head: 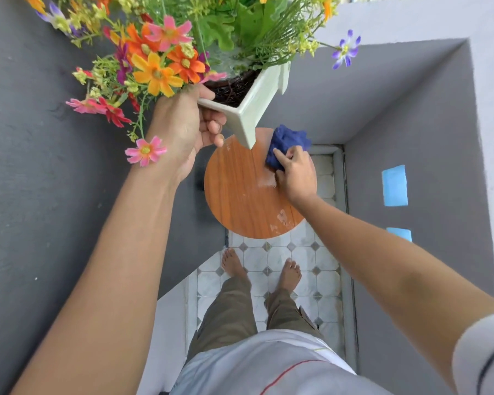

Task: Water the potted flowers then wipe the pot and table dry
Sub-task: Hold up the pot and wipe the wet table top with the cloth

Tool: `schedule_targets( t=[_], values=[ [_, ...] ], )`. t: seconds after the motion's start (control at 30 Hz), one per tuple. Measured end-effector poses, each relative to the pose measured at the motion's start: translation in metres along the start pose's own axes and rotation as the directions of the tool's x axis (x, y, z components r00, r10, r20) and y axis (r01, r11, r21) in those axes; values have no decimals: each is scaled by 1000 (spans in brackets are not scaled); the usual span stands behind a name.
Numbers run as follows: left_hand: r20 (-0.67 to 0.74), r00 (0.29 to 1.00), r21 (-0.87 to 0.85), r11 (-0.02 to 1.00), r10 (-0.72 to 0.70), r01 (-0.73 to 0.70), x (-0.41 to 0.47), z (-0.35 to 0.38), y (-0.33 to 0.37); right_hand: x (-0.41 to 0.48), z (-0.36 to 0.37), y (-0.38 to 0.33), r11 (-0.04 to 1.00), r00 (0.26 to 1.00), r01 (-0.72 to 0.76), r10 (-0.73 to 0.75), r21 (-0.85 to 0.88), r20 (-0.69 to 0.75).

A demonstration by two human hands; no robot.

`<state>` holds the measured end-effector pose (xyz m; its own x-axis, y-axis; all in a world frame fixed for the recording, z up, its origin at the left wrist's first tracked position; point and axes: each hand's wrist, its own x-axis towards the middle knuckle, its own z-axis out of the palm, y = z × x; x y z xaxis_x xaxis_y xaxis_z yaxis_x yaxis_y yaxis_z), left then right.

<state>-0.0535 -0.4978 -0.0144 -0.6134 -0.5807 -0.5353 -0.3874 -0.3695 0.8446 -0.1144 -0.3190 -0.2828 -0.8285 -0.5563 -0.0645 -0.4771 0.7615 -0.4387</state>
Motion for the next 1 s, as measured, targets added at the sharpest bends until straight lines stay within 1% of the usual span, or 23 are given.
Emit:
schedule_targets(
  t=[0.07,0.13,0.23,0.3,0.33,0.37,0.4,0.47,0.5,0.53,0.57,0.6,0.63,0.67,0.7,0.77,0.83,0.87,0.93,0.97,1.0],
  values=[
    [-3,1000,2,1000,-3,3,0,2,-2,-33,13,-11,992,990,113,-117,59,79],
    [1,1000,5,1000,-7,7,0,5,-3,-75,28,-24,957,948,258,-277,136,154],
    [5,1000,4,1000,-16,16,-2,8,-6,-127,43,-36,864,819,459,-502,208,278],
    [6,1000,1,1000,-18,18,-4,10,-8,-134,41,-30,804,732,548,-594,230,333],
    [8,1000,-2,1000,-17,17,-5,11,-8,-129,36,-23,790,714,571,-612,223,340],
    [11,1000,-4,1000,-17,17,-6,12,-9,-119,29,-16,791,719,575,-610,208,332],
    [16,1000,-7,1000,-16,16,-6,13,-9,-104,22,-7,808,750,560,-588,182,303],
    [29,999,-12,1000,-16,17,-9,15,-9,-72,5,12,884,861,448,-466,131,205],
    [34,999,-14,1000,-16,16,-11,15,-9,-58,-1,22,930,923,347,-362,121,130],
    [38,999,-17,1000,-14,14,-12,16,-9,-45,-6,32,969,974,212,-220,124,56],
    [41,999,-22,1000,-11,12,-14,16,-10,-36,-11,38,989,998,60,-62,136,11],
    [43,999,-27,1000,-8,9,-16,17,-10,-32,-14,41,986,997,-72,74,150,-8],
    [43,999,-31,1000,-4,6,-18,17,-11,-31,-16,39,976,988,-150,155,157,-21],
    [43,999,-33,999,-2,3,-19,17,-11,-34,-15,35,972,982,-178,185,157,-32],
    [42,999,-36,999,-2,3,-20,17,-12,-41,-12,31,974,984,-170,177,152,-34],
    [43,999,-45,999,-3,5,-21,20,-13,-61,-5,22,986,996,-87,89,143,-3],
    [47,999,-54,999,-5,7,-22,21,-15,-87,6,16,985,994,68,-80,156,77],
    [51,999,-58,998,-5,8,-22,22,-15,-102,13,15,970,973,165,-190,178,133],
    [55,998,-60,998,-6,9,-21,22,-17,-132,22,10,916,889,340,-387,211,246],
    [60,998,-58,998,-7,11,-21,23,-17,-142,24,9,897,852,391,-437,207,288],
    [65,998,-58,998,-11,15,-22,24,-18,-148,23,10,890,837,408,-453,201,306]
  ],
)
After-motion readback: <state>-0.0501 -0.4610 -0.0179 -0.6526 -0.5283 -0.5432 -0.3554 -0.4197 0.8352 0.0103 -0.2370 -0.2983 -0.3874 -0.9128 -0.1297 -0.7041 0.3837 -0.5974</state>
